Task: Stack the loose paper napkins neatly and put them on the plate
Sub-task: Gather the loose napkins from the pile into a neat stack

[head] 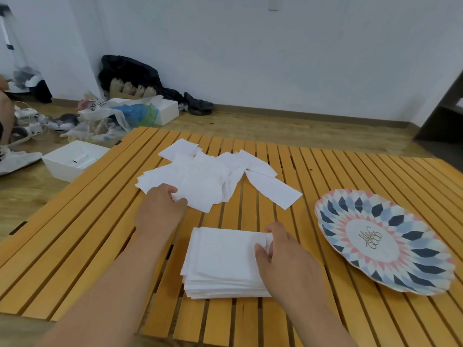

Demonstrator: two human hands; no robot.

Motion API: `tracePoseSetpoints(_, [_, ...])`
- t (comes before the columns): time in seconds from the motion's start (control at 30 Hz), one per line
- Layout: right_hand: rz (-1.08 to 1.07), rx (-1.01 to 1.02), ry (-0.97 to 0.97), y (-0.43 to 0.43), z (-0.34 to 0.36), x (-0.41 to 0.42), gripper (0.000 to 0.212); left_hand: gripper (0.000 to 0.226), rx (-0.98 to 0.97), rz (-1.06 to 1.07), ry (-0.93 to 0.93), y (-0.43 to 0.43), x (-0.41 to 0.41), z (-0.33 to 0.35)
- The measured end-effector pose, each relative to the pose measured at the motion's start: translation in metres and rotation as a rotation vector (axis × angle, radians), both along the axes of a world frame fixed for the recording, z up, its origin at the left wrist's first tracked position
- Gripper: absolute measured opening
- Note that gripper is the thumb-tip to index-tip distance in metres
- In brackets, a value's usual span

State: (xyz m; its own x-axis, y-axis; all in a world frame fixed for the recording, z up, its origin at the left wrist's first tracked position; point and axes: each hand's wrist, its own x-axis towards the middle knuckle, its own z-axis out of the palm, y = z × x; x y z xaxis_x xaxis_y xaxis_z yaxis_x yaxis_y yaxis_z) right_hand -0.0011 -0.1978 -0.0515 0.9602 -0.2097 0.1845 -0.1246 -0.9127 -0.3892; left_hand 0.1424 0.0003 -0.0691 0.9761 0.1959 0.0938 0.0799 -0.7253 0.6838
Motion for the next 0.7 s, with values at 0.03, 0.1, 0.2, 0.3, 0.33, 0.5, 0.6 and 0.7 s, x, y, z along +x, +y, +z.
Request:
tracePoseSetpoints(0.03, [0.006, 0.003, 0.002, -0.001, -0.001, 0.001, 0.032, 0.041, 0.026, 0.012, 0.027, 0.001, 0.008, -0.002])
tracePoseSetpoints(0.1, [0.014, 0.003, 0.001, -0.002, -0.002, 0.001, 0.030, 0.046, 0.065, 0.024, 0.064, 0.000, 0.019, -0.003])
tracePoseSetpoints(0.2, [0.022, 0.006, -0.009, -0.003, -0.002, 0.002, 0.030, 0.040, 0.108, 0.029, 0.076, -0.004, 0.027, -0.001])
tracePoseSetpoints(0.3, [0.024, 0.021, -0.006, -0.003, -0.001, 0.001, 0.031, 0.024, 0.055, 0.030, 0.101, -0.005, 0.031, 0.000])
tracePoseSetpoints(0.33, [0.025, 0.026, -0.007, -0.004, -0.001, 0.001, 0.032, 0.020, 0.028, 0.031, 0.100, -0.004, 0.031, 0.000])
tracePoseSetpoints(0.5, [0.014, 0.068, -0.028, -0.007, -0.001, 0.000, 0.037, 0.015, 0.043, 0.094, -0.228, -0.008, 0.013, 0.022])
tracePoseSetpoints(0.6, [-0.004, 0.116, -0.041, -0.007, -0.001, 0.000, 0.039, 0.021, 0.085, 0.119, -0.485, -0.008, -0.001, 0.044])
tracePoseSetpoints(0.7, [-0.019, 0.180, -0.046, -0.006, 0.003, 0.000, 0.039, 0.020, 0.008, 0.092, -0.624, -0.007, -0.017, 0.062])
